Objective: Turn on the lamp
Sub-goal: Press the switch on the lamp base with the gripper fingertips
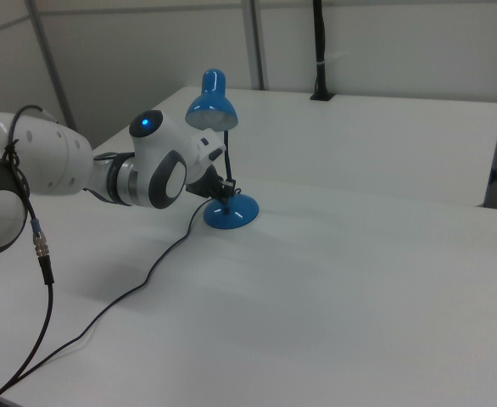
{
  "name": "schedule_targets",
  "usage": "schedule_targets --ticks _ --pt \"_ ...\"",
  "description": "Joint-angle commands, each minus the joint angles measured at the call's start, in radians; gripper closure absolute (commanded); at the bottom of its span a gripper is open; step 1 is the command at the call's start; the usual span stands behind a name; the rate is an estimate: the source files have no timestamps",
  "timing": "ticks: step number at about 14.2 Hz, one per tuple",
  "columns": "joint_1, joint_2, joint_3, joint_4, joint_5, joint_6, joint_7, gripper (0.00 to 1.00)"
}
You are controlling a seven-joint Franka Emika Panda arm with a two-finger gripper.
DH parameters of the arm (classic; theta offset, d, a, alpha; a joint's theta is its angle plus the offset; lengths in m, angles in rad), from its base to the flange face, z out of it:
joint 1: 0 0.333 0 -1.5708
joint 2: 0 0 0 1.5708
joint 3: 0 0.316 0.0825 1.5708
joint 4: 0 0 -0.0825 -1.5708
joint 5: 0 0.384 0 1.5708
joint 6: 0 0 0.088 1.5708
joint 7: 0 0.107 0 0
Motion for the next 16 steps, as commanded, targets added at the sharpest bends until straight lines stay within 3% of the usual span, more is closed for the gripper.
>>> schedule_targets --ticks 1,16 --pt "0.017 0.013 -0.018 0.012 -0.015 0.012 0.024 1.0" --pt "0.026 0.073 -0.018 0.033 -0.012 0.012 0.026 1.0"
